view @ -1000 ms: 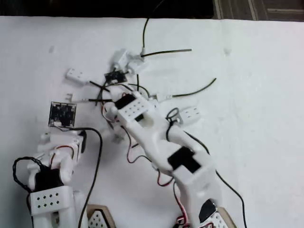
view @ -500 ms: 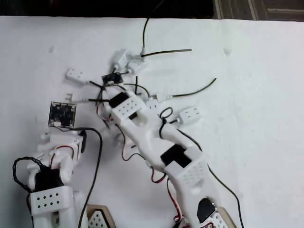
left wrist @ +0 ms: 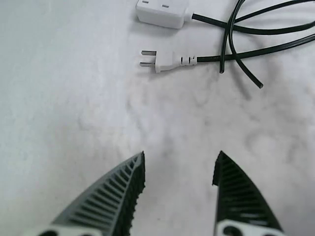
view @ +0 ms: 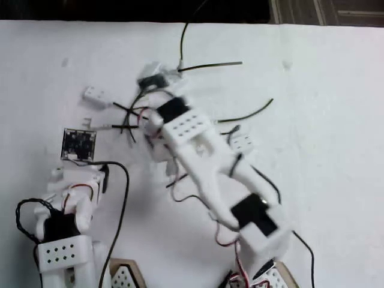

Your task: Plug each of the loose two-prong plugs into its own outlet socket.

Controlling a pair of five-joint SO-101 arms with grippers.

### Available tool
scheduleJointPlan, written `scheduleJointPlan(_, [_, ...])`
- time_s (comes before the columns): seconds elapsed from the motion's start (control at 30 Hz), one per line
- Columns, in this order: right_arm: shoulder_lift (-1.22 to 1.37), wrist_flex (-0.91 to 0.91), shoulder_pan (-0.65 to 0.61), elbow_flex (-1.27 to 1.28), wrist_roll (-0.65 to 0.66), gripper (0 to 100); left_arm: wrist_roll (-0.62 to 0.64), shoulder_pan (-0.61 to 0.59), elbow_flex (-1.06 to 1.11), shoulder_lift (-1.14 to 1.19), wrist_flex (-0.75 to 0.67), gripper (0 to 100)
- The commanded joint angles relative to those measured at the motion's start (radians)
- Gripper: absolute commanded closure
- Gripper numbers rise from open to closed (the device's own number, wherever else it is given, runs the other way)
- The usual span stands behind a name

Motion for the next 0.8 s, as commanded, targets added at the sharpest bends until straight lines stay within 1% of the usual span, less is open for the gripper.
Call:
scheduleJointPlan(0.0, [-0.154, 0.081, 0.094, -0.015, 0.083, 98.1, 0.011, -0.008, -0.020, -0.012, -0.018, 77])
scheduleJointPlan(0.2, [-0.206, 0.143, 0.329, -0.012, 0.275, 98.1, 0.011, -0.008, -0.020, -0.012, -0.018, 77])
scheduleJointPlan(0.33, [-0.206, 0.097, 0.437, 0.095, 0.387, 98.1, 0.011, -0.008, -0.020, -0.012, -0.018, 77])
scheduleJointPlan(0.47, [-0.208, -0.062, 0.478, 0.258, 0.420, 97.8, 0.011, -0.008, -0.020, -0.012, -0.018, 77])
scheduleJointPlan(0.5, [-0.208, -0.105, 0.479, 0.288, 0.420, 96.7, 0.011, -0.008, -0.020, -0.012, -0.018, 77])
scheduleJointPlan(0.57, [-0.208, -0.162, 0.479, 0.328, 0.414, 90.2, 0.011, -0.008, -0.020, -0.012, -0.018, 77])
scheduleJointPlan(0.67, [-0.217, -0.170, 0.481, 0.333, 0.413, 79.2, 0.011, -0.008, -0.020, -0.012, -0.017, 77])
scheduleJointPlan(0.7, [-0.219, -0.165, 0.481, 0.333, 0.413, 78.1, 0.011, -0.008, -0.020, -0.012, -0.017, 77])
scheduleJointPlan(0.77, [-0.236, -0.130, 0.483, 0.334, 0.414, 78.9, 0.011, -0.008, -0.020, -0.012, -0.017, 77])
